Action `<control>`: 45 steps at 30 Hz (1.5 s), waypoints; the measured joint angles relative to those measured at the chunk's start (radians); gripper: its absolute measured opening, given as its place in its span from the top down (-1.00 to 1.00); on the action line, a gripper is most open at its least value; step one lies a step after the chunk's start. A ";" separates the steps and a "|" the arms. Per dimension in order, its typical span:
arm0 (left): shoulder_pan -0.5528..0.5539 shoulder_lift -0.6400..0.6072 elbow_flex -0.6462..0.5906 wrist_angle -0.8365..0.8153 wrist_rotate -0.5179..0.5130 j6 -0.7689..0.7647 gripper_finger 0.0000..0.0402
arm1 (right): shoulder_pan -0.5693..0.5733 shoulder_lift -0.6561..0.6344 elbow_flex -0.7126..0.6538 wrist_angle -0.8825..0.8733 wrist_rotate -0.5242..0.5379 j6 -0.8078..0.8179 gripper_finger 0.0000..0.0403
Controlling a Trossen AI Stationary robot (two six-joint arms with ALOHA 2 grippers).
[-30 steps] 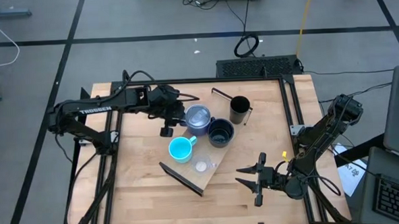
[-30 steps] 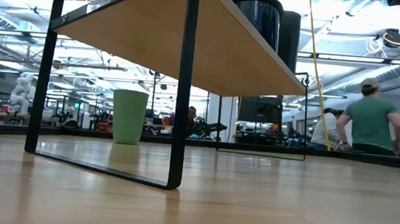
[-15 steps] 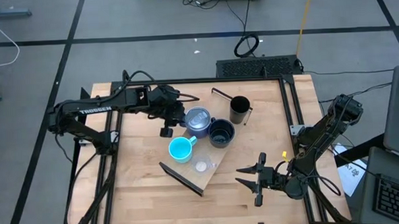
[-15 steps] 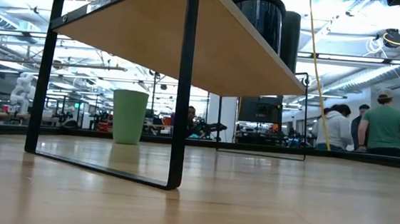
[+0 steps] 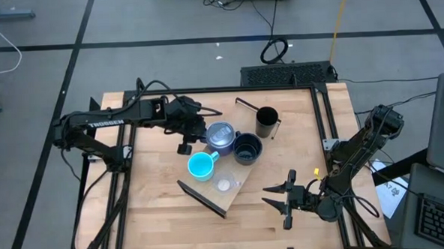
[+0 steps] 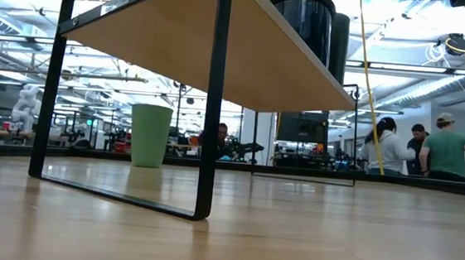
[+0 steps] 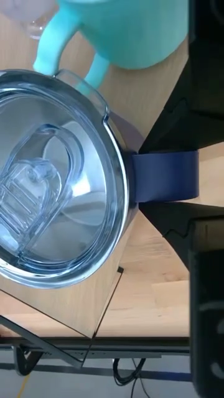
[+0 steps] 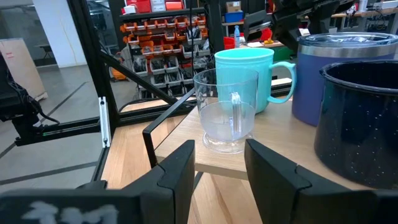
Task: Stack small to large cups/mugs on shelf
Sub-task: Put the purple cup on the shelf aligned with the dark blue cup, then put the green cup on the shelf aligned with the black cup
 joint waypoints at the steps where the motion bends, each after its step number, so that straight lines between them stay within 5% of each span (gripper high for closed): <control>1: -0.001 0.000 0.000 0.000 0.000 0.000 0.40 | 0.000 0.000 0.000 0.000 0.000 0.000 0.35; 18: -0.001 0.000 0.000 0.003 0.044 -0.025 0.39 | 0.000 0.000 0.000 0.000 0.000 -0.003 0.35; 33: -0.001 -0.019 0.000 0.011 0.022 -0.051 -0.16 | 0.000 0.000 0.000 -0.004 0.000 -0.003 0.35; 45: -0.001 -0.148 0.000 0.006 0.015 -0.045 -0.22 | 0.000 0.001 0.000 -0.014 0.000 0.001 0.35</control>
